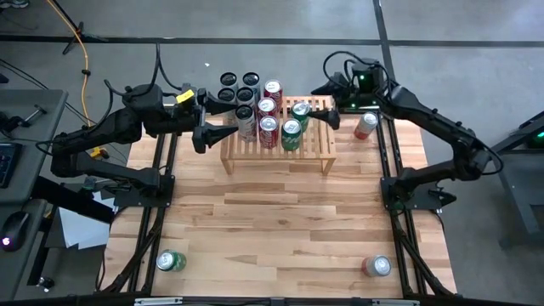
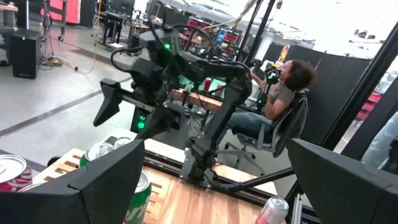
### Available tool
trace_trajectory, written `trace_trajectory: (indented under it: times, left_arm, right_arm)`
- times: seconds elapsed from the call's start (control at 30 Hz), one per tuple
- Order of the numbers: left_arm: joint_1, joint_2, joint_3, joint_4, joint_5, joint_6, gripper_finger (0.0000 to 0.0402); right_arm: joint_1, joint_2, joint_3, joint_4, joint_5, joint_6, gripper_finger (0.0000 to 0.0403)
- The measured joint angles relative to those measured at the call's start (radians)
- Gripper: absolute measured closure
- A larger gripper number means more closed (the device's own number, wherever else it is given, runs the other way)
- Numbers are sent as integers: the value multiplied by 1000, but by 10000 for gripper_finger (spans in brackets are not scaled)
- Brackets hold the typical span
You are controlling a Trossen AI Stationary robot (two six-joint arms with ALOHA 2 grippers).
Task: Place canned beverage on shelf
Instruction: Put the right green soda can on the shelf aligned with other green soda can
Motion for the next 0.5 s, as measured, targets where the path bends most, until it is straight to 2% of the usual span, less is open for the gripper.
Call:
trace_trajectory:
  times: [0.33, 0.5]
  left_arm:
    - [0, 0, 0, -1, -5, -23, 14]
    - [0, 0, 0, -3, -6, -30, 14]
  right_arm:
    - [-128, 108, 40, -24, -308, 10, 35]
    - [-140, 187, 122, -95, -374, -53, 48]
